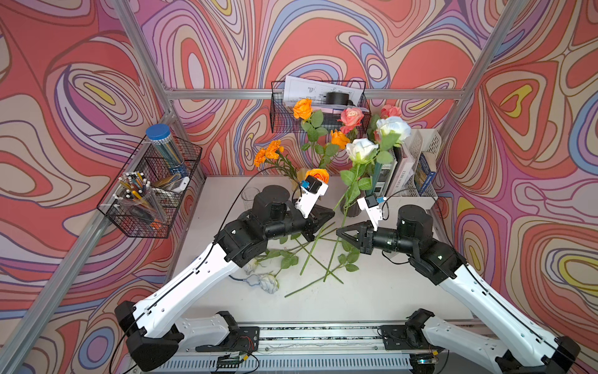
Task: Arrange the flowers in different vases according to their colors
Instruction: Pick up the flower at the center of the board, then insert the flower into the vase.
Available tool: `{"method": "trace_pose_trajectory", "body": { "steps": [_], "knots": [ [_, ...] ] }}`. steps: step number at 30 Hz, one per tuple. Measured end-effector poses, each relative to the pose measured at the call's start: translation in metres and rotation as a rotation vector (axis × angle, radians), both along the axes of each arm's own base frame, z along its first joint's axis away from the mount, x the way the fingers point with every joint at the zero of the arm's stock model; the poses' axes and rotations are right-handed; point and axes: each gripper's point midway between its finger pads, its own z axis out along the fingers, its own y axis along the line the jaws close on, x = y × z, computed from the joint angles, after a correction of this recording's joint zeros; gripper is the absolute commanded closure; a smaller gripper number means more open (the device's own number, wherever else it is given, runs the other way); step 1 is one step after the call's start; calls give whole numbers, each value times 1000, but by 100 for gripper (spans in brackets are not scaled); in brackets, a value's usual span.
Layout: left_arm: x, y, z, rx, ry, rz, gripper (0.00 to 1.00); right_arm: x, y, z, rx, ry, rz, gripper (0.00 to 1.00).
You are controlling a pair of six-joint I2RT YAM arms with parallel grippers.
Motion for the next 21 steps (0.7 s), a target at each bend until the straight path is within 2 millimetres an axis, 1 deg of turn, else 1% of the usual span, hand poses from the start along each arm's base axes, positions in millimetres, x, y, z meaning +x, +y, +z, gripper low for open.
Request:
{"method": "trace_pose_trajectory", "body": {
  "steps": [2,6,9,11,14,16,17,19,21],
  "knots": [
    [10,3,18,-6,-63,50,100,5,3,6,-3,-25,1,100],
    [29,18,48,-7,-181,160,100,9,6,23,6,-87,11,100],
    [43,34,75,-25,-256,241,100,11,8,36,13,-131,17,100],
    [54,50,90,-42,-301,307,100,13,9,39,15,-144,20,100],
    [76,86,107,-57,-350,433,100,15,10,38,12,-143,22,100],
    [93,122,116,-59,-380,548,100,17,12,36,8,-142,24,100],
    [99,135,119,-60,-389,590,100,19,13,35,6,-142,27,100],
    [109,169,127,-70,-427,696,100,22,16,36,4,-142,29,100],
    [114,195,127,-76,-456,771,100,26,19,37,3,-144,31,100]
  ]
}}
